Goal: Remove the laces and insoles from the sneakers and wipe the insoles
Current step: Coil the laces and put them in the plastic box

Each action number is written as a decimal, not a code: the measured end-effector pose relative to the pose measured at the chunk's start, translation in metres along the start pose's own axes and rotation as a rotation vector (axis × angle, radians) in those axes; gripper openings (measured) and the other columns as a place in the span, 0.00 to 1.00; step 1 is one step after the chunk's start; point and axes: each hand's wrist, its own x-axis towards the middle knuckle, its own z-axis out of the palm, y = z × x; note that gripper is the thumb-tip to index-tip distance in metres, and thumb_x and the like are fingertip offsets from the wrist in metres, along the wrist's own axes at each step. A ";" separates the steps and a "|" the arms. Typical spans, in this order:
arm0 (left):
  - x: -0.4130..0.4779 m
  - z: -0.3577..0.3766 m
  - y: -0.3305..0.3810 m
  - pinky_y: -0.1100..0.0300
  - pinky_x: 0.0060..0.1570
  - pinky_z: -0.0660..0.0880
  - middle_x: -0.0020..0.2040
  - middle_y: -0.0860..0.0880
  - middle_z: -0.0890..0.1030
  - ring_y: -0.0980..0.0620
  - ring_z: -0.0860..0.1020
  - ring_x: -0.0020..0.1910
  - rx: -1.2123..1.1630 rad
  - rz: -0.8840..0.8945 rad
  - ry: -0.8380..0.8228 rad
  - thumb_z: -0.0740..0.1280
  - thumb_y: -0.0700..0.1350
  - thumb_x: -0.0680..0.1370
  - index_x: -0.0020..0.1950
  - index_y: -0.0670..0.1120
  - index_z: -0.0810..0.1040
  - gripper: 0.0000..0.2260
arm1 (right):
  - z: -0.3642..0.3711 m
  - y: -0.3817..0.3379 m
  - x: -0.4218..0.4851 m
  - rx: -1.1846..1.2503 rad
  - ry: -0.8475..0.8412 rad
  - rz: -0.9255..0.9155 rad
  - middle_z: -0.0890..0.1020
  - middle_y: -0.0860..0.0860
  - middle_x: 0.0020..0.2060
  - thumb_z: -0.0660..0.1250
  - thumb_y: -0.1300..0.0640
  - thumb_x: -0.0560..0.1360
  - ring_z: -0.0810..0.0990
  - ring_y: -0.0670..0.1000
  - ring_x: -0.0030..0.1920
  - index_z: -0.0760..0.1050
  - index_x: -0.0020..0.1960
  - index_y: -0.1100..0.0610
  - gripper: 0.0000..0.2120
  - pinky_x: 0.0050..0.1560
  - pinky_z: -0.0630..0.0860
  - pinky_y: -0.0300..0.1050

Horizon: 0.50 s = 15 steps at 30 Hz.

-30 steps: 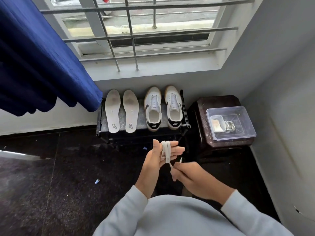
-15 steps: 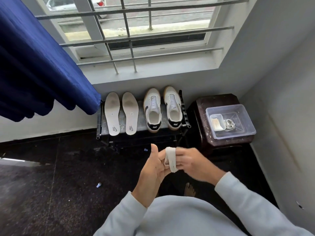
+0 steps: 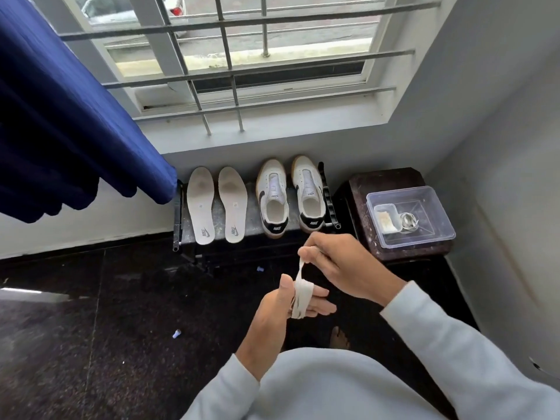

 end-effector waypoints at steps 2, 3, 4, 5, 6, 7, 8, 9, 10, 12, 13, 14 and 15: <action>-0.005 0.001 0.009 0.62 0.49 0.79 0.46 0.48 0.88 0.51 0.86 0.50 -0.078 0.064 0.009 0.53 0.82 0.65 0.50 0.54 0.87 0.39 | 0.018 0.013 -0.003 0.088 -0.131 0.046 0.81 0.59 0.38 0.64 0.58 0.84 0.81 0.56 0.41 0.78 0.51 0.64 0.10 0.45 0.74 0.45; -0.008 0.001 0.013 0.61 0.51 0.79 0.47 0.47 0.88 0.49 0.85 0.51 -0.111 0.101 0.049 0.53 0.80 0.67 0.52 0.53 0.87 0.38 | 0.029 0.017 -0.010 0.087 -0.171 0.028 0.82 0.61 0.42 0.63 0.62 0.83 0.81 0.59 0.45 0.79 0.52 0.64 0.07 0.48 0.75 0.47; -0.009 0.001 0.016 0.59 0.53 0.79 0.49 0.45 0.88 0.48 0.85 0.53 -0.137 0.140 0.100 0.52 0.78 0.70 0.54 0.52 0.86 0.37 | 0.040 0.019 -0.019 0.065 -0.166 -0.010 0.83 0.55 0.42 0.63 0.63 0.83 0.82 0.52 0.44 0.80 0.53 0.60 0.07 0.49 0.76 0.45; -0.011 0.001 0.018 0.56 0.54 0.79 0.52 0.44 0.87 0.47 0.84 0.55 -0.155 0.170 0.145 0.50 0.75 0.74 0.56 0.50 0.85 0.36 | 0.048 0.018 -0.028 0.038 -0.156 -0.035 0.81 0.47 0.38 0.62 0.62 0.84 0.80 0.44 0.39 0.80 0.50 0.55 0.09 0.46 0.74 0.41; -0.011 0.000 0.019 0.53 0.56 0.78 0.54 0.44 0.87 0.46 0.84 0.57 -0.170 0.186 0.181 0.48 0.71 0.76 0.58 0.47 0.83 0.35 | 0.052 0.012 -0.036 0.038 -0.147 -0.018 0.77 0.43 0.34 0.60 0.58 0.85 0.77 0.41 0.35 0.79 0.46 0.52 0.12 0.41 0.71 0.37; -0.010 -0.001 0.019 0.53 0.59 0.76 0.55 0.44 0.86 0.46 0.83 0.58 -0.175 0.191 0.211 0.47 0.67 0.79 0.60 0.45 0.82 0.34 | 0.054 0.006 -0.044 0.042 -0.146 0.000 0.74 0.41 0.31 0.59 0.55 0.86 0.75 0.41 0.32 0.76 0.44 0.50 0.13 0.39 0.67 0.35; -0.007 0.000 0.018 0.53 0.61 0.75 0.56 0.44 0.86 0.47 0.82 0.60 -0.167 0.190 0.232 0.45 0.64 0.80 0.61 0.44 0.81 0.33 | 0.055 0.002 -0.051 0.032 -0.155 0.002 0.73 0.40 0.31 0.57 0.52 0.87 0.74 0.41 0.33 0.74 0.44 0.48 0.13 0.38 0.65 0.34; -0.006 -0.003 0.017 0.53 0.63 0.75 0.56 0.45 0.86 0.48 0.82 0.60 -0.148 0.180 0.256 0.44 0.62 0.80 0.62 0.43 0.80 0.32 | 0.055 -0.004 -0.055 0.023 -0.163 -0.019 0.73 0.39 0.32 0.56 0.50 0.87 0.75 0.41 0.35 0.72 0.45 0.47 0.13 0.38 0.66 0.35; -0.005 -0.005 0.015 0.54 0.64 0.75 0.56 0.46 0.86 0.49 0.82 0.61 -0.122 0.169 0.267 0.44 0.60 0.80 0.62 0.44 0.80 0.31 | 0.054 -0.010 -0.058 0.001 -0.167 -0.030 0.73 0.39 0.34 0.55 0.48 0.86 0.74 0.42 0.37 0.72 0.46 0.46 0.12 0.40 0.67 0.36; -0.004 -0.007 0.011 0.57 0.62 0.76 0.56 0.47 0.86 0.51 0.82 0.60 -0.075 0.137 0.259 0.44 0.61 0.82 0.62 0.44 0.80 0.32 | 0.044 -0.016 -0.060 -0.031 -0.131 -0.057 0.72 0.39 0.36 0.53 0.43 0.86 0.73 0.42 0.39 0.74 0.48 0.47 0.14 0.42 0.69 0.37; -0.005 -0.008 0.008 0.59 0.59 0.77 0.55 0.48 0.86 0.52 0.83 0.58 -0.066 0.112 0.248 0.43 0.62 0.83 0.62 0.44 0.80 0.32 | 0.039 -0.019 -0.058 -0.065 -0.112 -0.080 0.72 0.39 0.36 0.53 0.42 0.85 0.72 0.41 0.39 0.75 0.49 0.48 0.16 0.42 0.69 0.37; -0.006 -0.008 0.005 0.62 0.57 0.77 0.53 0.48 0.87 0.53 0.83 0.56 -0.060 0.085 0.226 0.43 0.62 0.83 0.61 0.45 0.81 0.32 | 0.033 -0.022 -0.055 -0.087 -0.092 -0.104 0.72 0.39 0.36 0.53 0.42 0.84 0.71 0.41 0.39 0.76 0.50 0.50 0.17 0.42 0.68 0.36; -0.006 -0.008 0.004 0.63 0.55 0.77 0.51 0.49 0.87 0.54 0.84 0.54 -0.049 0.059 0.200 0.44 0.61 0.82 0.58 0.46 0.82 0.31 | 0.028 -0.024 -0.051 -0.099 -0.073 -0.125 0.73 0.40 0.37 0.53 0.43 0.84 0.71 0.41 0.39 0.76 0.51 0.51 0.17 0.42 0.68 0.37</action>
